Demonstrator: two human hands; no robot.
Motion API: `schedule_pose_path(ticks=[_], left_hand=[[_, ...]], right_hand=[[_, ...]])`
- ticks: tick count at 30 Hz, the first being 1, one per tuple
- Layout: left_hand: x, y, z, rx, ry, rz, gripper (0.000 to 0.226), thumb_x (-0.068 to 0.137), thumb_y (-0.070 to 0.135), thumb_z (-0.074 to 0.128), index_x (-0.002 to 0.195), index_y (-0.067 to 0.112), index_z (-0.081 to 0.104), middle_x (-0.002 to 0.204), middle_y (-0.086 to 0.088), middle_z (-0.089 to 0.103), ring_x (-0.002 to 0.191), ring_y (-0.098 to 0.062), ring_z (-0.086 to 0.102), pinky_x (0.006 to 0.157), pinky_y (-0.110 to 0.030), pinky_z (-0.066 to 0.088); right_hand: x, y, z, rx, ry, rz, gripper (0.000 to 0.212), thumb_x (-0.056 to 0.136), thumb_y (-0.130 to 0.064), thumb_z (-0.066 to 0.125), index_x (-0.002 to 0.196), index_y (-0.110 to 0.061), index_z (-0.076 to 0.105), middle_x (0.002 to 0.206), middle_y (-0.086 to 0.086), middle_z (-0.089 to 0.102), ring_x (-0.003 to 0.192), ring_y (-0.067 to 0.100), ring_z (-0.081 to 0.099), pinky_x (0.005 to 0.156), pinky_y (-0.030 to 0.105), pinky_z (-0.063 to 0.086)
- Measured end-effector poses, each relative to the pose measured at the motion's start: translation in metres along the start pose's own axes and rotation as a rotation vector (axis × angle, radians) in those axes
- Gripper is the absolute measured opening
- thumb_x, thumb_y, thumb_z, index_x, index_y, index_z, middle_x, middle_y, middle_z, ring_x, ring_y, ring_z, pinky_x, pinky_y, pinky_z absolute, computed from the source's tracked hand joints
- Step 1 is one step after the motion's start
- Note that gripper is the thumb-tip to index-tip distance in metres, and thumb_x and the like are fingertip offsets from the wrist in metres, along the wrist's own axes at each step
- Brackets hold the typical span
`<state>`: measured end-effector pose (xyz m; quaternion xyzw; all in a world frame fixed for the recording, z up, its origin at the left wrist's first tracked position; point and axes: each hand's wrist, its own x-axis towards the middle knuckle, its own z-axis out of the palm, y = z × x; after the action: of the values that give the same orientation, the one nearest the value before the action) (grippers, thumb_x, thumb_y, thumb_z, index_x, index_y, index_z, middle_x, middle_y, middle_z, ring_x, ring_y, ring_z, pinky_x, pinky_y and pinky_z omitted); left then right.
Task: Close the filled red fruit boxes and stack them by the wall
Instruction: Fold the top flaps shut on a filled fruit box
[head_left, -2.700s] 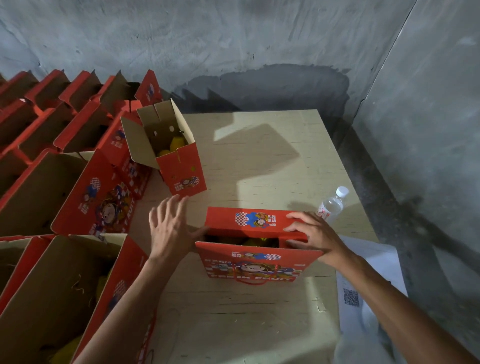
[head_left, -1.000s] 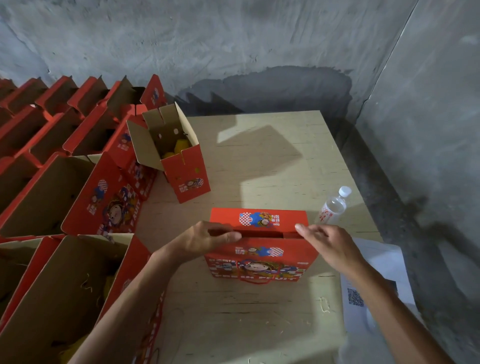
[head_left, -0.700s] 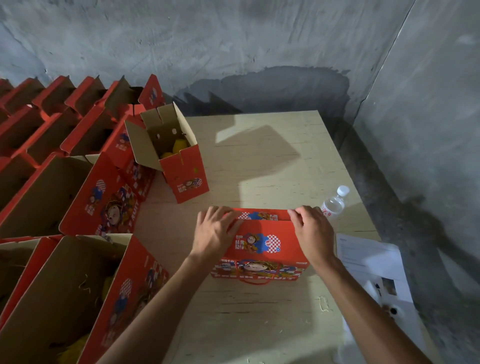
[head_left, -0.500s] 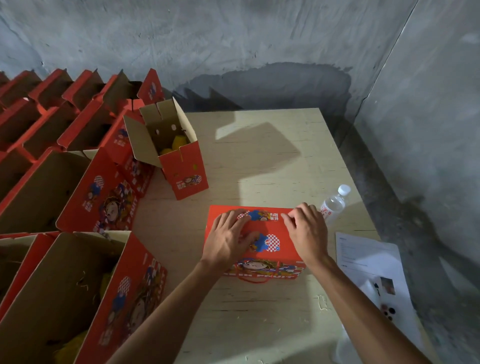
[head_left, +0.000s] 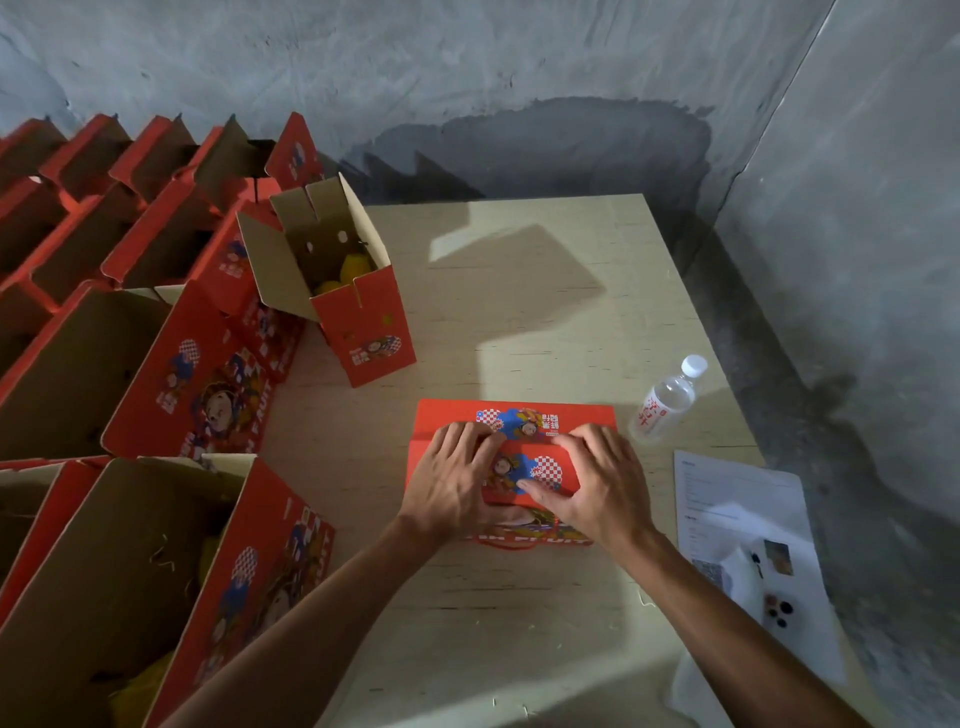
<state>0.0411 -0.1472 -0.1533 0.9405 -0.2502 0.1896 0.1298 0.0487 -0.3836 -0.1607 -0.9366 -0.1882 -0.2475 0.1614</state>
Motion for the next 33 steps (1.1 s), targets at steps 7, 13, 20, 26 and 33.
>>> schedule_pose_path(ticks=[7, 13, 20, 26, 33], left_hand=[[-0.004, 0.004, -0.002, 0.009, 0.015, 0.021, 0.102, 0.074, 0.091, 0.058, 0.137, 0.010, 0.060, 0.117, -0.009, 0.062, 0.096, -0.028, 0.056, 0.083, -0.042, 0.046], [-0.005, 0.003, -0.002, -0.035, 0.044, 0.031, 0.099, 0.074, 0.087, 0.064, 0.136, 0.009, 0.063, 0.120, -0.009, 0.064, 0.104, -0.028, 0.058, 0.086, -0.042, 0.048], [-0.006, 0.002, -0.004, -0.086, 0.051, 0.029, 0.099, 0.075, 0.082, 0.068, 0.142, 0.009, 0.060, 0.126, -0.017, 0.060, 0.105, -0.031, 0.055, 0.086, -0.042, 0.051], [-0.004, 0.002, -0.006, -0.136, 0.009, 0.004, 0.100, 0.070, 0.078, 0.074, 0.142, 0.010, 0.060, 0.118, -0.013, 0.059, 0.100, -0.027, 0.053, 0.081, -0.043, 0.054], [0.000, -0.001, -0.005, -0.140, -0.002, 0.020, 0.099, 0.069, 0.080, 0.075, 0.138, 0.009, 0.064, 0.108, -0.014, 0.058, 0.094, -0.028, 0.051, 0.073, -0.040, 0.053]], right_hand=[[-0.002, -0.005, -0.002, -0.003, 0.065, -0.002, 0.039, 0.100, -0.049, 0.061, 0.106, -0.012, 0.070, 0.104, 0.002, 0.060, 0.091, 0.025, 0.055, 0.080, 0.040, 0.047], [0.001, -0.005, -0.003, 0.054, 0.077, 0.029, 0.026, 0.105, -0.035, 0.058, 0.100, -0.015, 0.074, 0.093, -0.002, 0.056, 0.083, 0.022, 0.052, 0.074, 0.038, 0.043], [0.003, -0.002, -0.003, 0.104, 0.022, 0.023, 0.020, 0.104, -0.037, 0.059, 0.105, -0.021, 0.072, 0.092, -0.004, 0.051, 0.084, 0.020, 0.051, 0.074, 0.036, 0.041], [0.005, 0.000, -0.003, 0.127, -0.007, 0.039, 0.019, 0.103, -0.035, 0.061, 0.097, -0.019, 0.070, 0.094, -0.006, 0.054, 0.085, 0.020, 0.052, 0.074, 0.036, 0.041], [0.016, 0.007, -0.006, 0.159, -0.088, -0.029, 0.022, 0.103, -0.031, 0.062, 0.090, -0.014, 0.068, 0.086, -0.004, 0.055, 0.082, 0.017, 0.051, 0.070, 0.035, 0.045]])
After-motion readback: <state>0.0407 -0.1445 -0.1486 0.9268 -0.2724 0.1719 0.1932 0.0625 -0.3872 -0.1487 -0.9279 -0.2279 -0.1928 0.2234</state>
